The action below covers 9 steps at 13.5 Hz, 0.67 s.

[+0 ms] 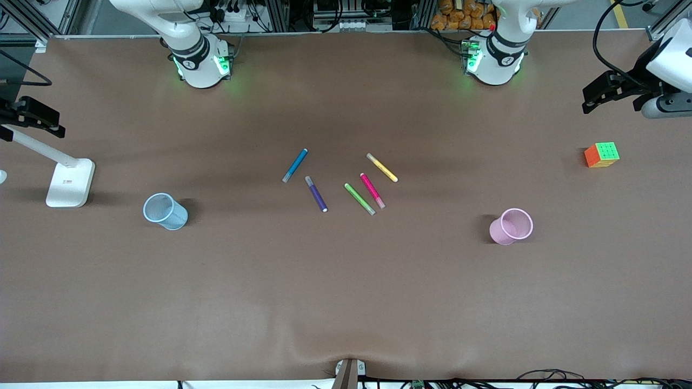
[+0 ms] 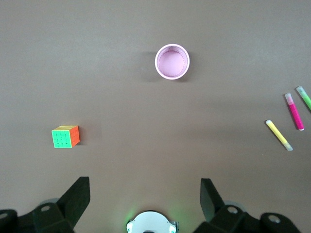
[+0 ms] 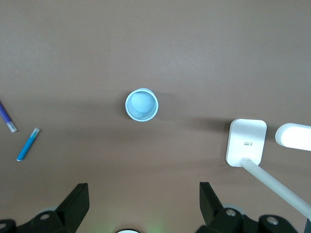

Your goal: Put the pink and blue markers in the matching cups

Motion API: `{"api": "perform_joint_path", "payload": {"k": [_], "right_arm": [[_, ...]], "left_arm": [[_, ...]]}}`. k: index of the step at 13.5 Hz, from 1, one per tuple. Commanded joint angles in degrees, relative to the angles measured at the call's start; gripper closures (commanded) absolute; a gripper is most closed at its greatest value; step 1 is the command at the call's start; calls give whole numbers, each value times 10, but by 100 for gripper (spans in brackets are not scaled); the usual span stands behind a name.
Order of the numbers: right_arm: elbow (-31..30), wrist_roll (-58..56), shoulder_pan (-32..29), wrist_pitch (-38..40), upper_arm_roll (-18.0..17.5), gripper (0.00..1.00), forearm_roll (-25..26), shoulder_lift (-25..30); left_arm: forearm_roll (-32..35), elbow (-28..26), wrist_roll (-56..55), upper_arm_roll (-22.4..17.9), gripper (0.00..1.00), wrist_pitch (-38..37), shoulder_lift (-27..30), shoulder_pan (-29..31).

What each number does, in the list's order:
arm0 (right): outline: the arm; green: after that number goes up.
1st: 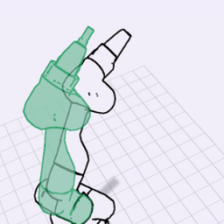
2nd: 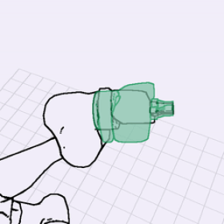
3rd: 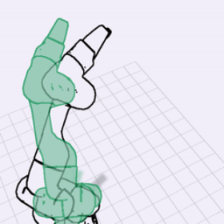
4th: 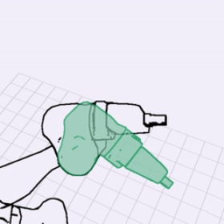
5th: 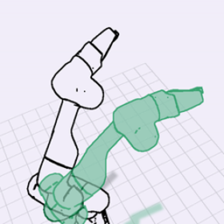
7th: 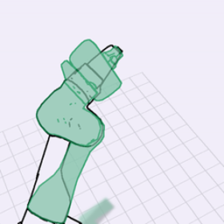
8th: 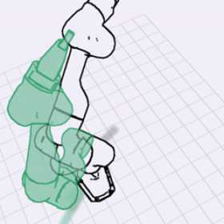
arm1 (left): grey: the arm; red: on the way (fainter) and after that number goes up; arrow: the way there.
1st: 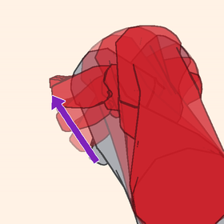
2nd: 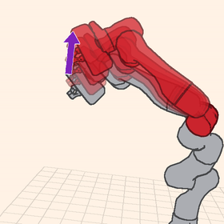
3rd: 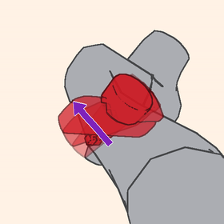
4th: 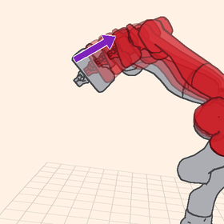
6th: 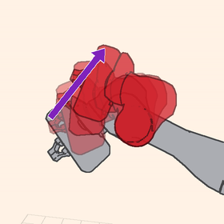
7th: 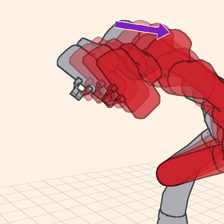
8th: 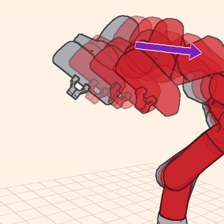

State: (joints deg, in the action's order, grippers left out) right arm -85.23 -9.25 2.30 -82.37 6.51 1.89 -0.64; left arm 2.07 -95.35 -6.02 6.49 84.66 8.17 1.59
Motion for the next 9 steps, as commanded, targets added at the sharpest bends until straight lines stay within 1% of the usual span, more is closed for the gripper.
{"api": "perform_joint_path", "payload": {"k": [1,9], "right_arm": [[-8,-5,-1,-4,2,0,-4,12],[-10,-2,-4,-7,3,0,-6,12]], "left_arm": [[-9,16,2,3,0,-14,-7,5],[-8,28,2,-2,0,-19,-12,7]]}}
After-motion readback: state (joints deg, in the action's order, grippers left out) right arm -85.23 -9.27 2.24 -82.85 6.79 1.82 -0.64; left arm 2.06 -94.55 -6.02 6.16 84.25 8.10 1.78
